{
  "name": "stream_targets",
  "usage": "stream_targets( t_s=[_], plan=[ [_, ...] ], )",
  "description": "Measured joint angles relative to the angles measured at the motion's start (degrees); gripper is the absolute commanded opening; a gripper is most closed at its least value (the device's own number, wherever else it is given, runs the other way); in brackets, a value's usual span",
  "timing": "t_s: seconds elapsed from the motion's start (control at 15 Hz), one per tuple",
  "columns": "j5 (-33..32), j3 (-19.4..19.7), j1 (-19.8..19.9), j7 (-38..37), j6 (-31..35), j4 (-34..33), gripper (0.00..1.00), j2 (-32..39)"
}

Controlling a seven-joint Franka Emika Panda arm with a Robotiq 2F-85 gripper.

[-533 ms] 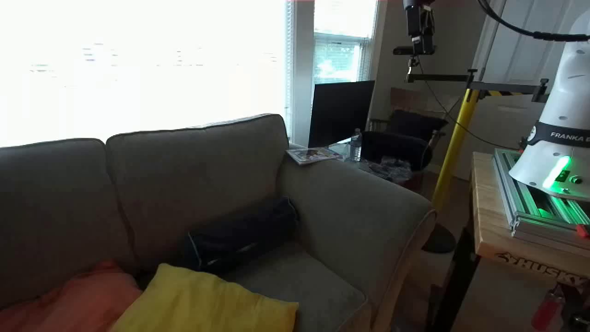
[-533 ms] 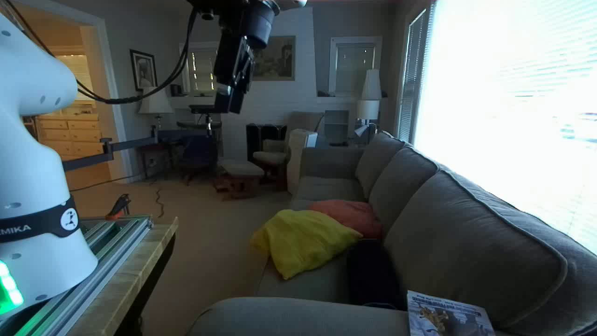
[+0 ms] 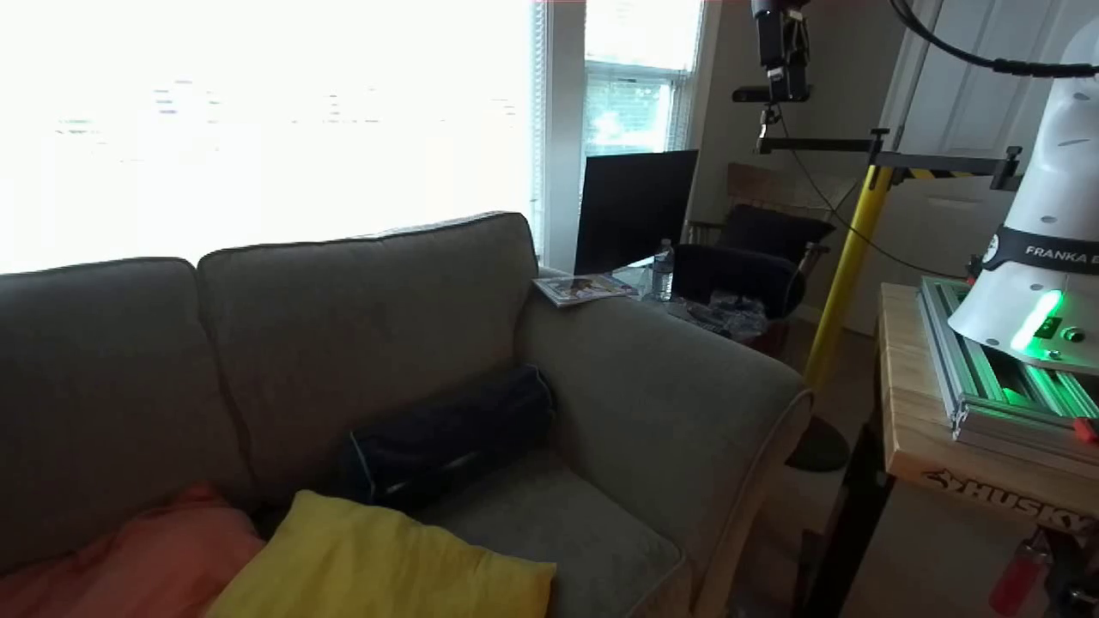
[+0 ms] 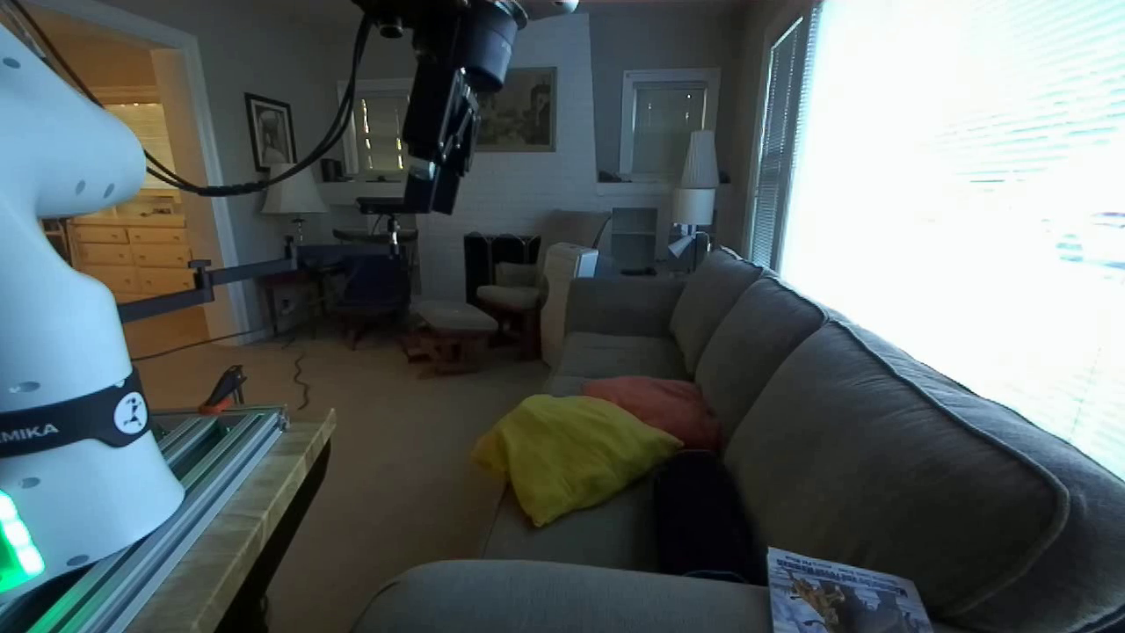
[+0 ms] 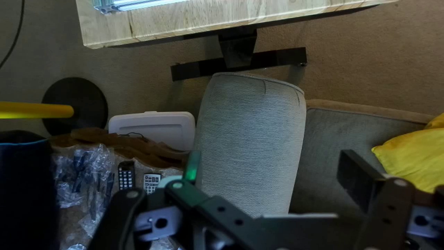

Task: Take the book off of the armrest and put it on the table

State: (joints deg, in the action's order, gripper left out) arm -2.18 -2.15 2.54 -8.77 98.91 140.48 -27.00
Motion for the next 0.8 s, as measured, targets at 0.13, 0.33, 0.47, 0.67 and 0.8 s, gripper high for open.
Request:
stream_targets(
  t_s=[0.13, 0.33, 0.47, 0.67, 0.8],
  plan=[
    [0.0, 0.0, 0.0, 0.0, 0.0, 0.0, 1.00, 0.0],
    [0.1, 0.5, 0.0, 0.0, 0.0, -0.2, 1.00, 0.4],
    [0.2, 1.8, 0.1, 0.2, 0.0, -1.1, 1.00, 2.0],
    [0.7, 5.5, 0.9, 2.0, -0.2, -4.4, 1.00, 7.1],
    [1.9, 8.6, 2.0, 4.5, -0.4, -7.5, 1.00, 12.1]
  ],
)
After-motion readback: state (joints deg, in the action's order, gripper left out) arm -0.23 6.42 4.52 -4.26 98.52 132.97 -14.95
